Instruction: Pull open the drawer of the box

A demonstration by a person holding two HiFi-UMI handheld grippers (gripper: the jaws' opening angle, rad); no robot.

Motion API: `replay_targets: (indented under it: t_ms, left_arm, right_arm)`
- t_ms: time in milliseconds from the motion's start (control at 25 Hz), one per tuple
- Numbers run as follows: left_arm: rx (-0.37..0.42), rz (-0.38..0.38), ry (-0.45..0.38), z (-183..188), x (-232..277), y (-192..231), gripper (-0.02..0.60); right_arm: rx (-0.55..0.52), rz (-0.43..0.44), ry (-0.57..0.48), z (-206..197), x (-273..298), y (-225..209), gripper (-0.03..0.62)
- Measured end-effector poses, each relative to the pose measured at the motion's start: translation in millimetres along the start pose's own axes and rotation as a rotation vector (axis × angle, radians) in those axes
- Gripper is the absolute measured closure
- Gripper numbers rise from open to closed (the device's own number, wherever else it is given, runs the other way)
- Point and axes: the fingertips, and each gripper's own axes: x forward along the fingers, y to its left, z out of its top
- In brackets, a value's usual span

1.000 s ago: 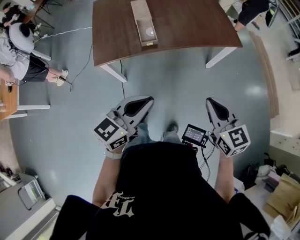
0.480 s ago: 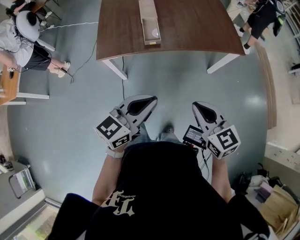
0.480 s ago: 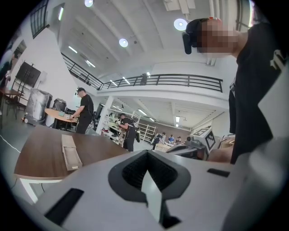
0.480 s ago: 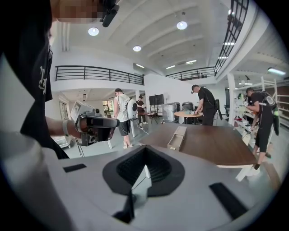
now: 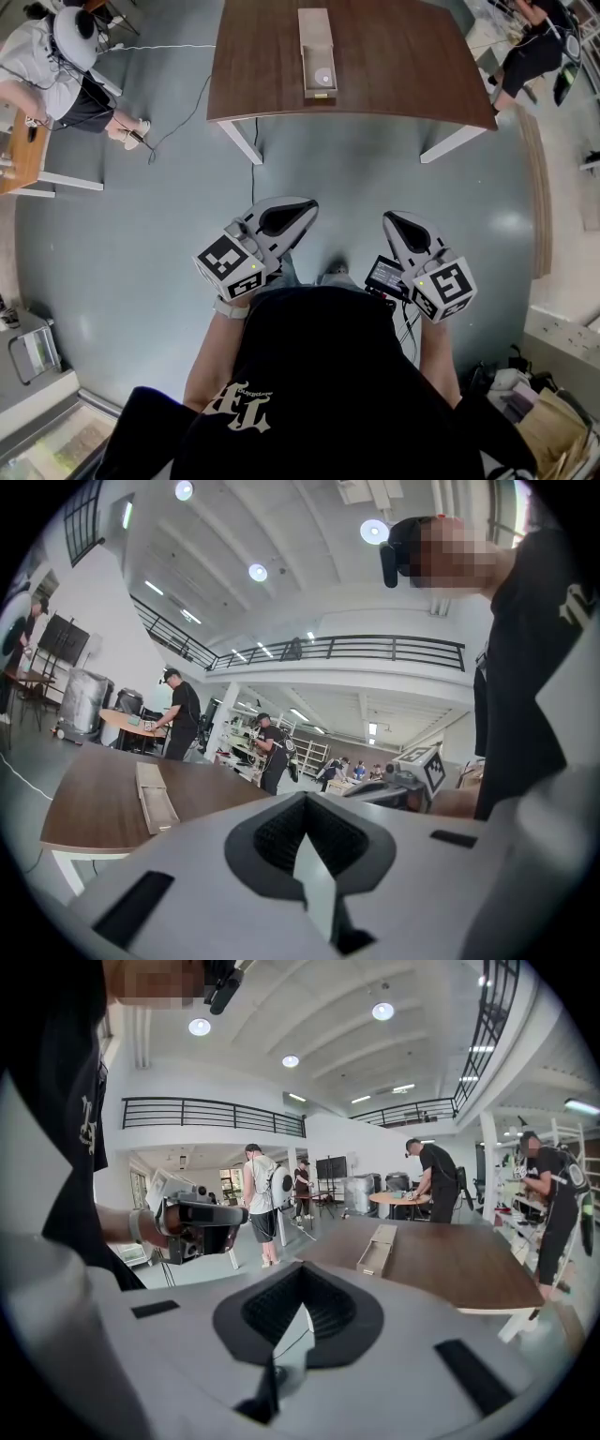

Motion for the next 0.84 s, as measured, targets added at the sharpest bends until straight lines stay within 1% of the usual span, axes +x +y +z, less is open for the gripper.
replay_targets:
  t_ms: [280,480,840]
  left_arm:
    - [0.008,-0.002,0.003,4.5,-6.1,4.7,0.577]
    - [0.004,-0.009,0.009,4.5,-4.0,4.5,0.577]
    - [0.002,-0.031,0.024,1.7,0.9,3.6,0.577]
  right_arm:
    - [0.004,-0.024,-0.001,2.3,3.0,0.0,0.606]
    - [0.019,-0.052,0.001,-0.2,-1.3,-4.1,0.606]
    - [0.033,-0.074,0.003,-3.4,-3.6,-9.4,0.606]
